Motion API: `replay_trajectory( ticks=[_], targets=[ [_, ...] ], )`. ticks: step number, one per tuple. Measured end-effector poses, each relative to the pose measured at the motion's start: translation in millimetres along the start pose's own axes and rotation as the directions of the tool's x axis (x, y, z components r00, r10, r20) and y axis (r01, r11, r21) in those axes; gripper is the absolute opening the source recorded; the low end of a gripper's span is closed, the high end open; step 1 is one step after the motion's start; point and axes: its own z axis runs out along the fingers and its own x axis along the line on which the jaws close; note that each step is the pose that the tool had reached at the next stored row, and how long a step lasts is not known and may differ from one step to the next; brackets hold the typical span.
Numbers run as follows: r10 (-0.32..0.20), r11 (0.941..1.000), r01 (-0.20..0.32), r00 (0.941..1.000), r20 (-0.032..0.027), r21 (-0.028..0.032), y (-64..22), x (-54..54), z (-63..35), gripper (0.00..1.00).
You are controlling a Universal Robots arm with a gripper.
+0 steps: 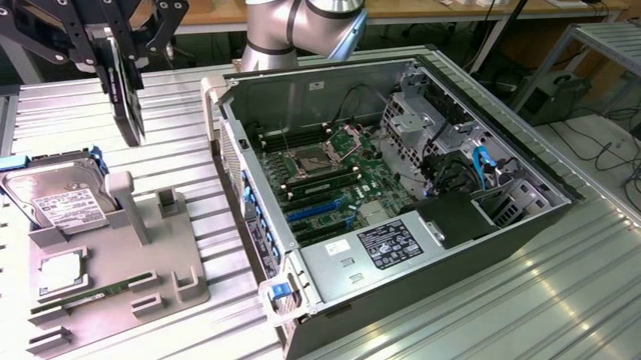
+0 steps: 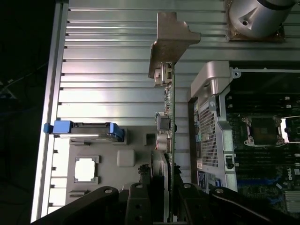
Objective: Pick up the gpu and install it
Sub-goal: 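Pick up the gpu and move the gpu toward the slot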
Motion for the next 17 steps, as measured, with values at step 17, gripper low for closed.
replay_trajectory(
  ticks=[17],
  targets=[
    [-0.005,0.9705,0.005,1.0,-0.0008,0.2411,1.8,-0.1,-6.1,0.27]
  ],
)
